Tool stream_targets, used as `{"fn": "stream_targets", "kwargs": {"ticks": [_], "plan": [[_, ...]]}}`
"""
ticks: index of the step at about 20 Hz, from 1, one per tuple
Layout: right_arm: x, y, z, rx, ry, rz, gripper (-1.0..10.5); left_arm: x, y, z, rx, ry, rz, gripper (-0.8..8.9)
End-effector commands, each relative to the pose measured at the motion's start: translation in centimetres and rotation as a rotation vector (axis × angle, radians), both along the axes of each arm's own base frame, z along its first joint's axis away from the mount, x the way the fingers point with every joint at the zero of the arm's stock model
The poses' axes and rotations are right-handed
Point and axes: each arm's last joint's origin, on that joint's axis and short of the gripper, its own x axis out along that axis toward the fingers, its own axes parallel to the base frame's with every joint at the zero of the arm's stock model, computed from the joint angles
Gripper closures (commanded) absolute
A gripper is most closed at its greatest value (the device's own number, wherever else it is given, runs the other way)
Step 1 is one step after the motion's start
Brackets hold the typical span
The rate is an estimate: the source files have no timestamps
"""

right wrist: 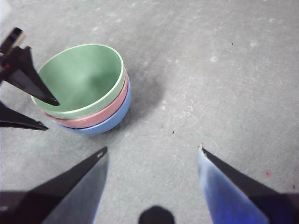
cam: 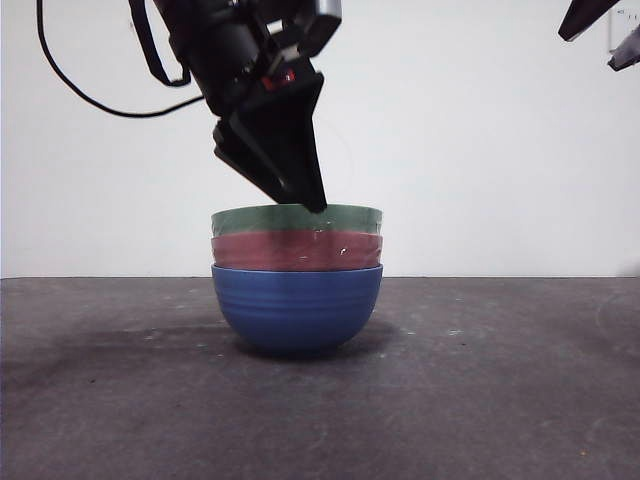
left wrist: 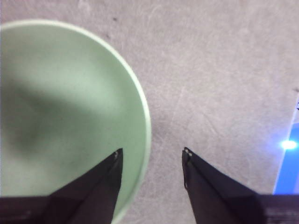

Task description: Pick up the green bowl on the top,put the green bowl on the left,pick up the red bowl in the middle,put the red bowl on the right

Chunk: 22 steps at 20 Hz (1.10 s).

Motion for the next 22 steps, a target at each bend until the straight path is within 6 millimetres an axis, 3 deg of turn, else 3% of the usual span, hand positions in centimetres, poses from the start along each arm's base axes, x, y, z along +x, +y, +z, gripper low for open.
{"fn": "stream_targets", "kwargs": {"ticks": [1, 4, 7, 14, 17, 22], "plan": [[0.0, 0.0, 0.0, 0.003, 0.004, -0.001, 6.3, 0.3, -0.3, -0.6, 0.007, -0.001, -0.012, 5.99], [0.0, 0.0, 0.0, 0.002, 0.005, -0.002, 6.3, 0.4, -0.4, -0.5, -0.006, -0.019, -0.013, 6.19], [0.0, 0.0, 0.0, 0.002, 0.006, -0.002, 6.3, 0.4, -0.4, -0.5, -0.006, -0.02, -0.012, 8.29], [0.0, 0.0, 0.0, 0.0, 0.005, -0.005, 6.4, 0.3, -0.4, 0.5, -0.02, -0.039, -0.015, 8.23], [0.0, 0.0, 0.0, 0.0, 0.005, -0.006, 6.4, 0.1, -0.3, 3.3, -0.026, -0.046, -0.017, 8.23], [0.0, 0.0, 0.0, -0.001, 0.005, -0.006, 6.4, -2.0, 1.1, 10.7, -0.025, -0.013, 0.032, 8.23]]}}
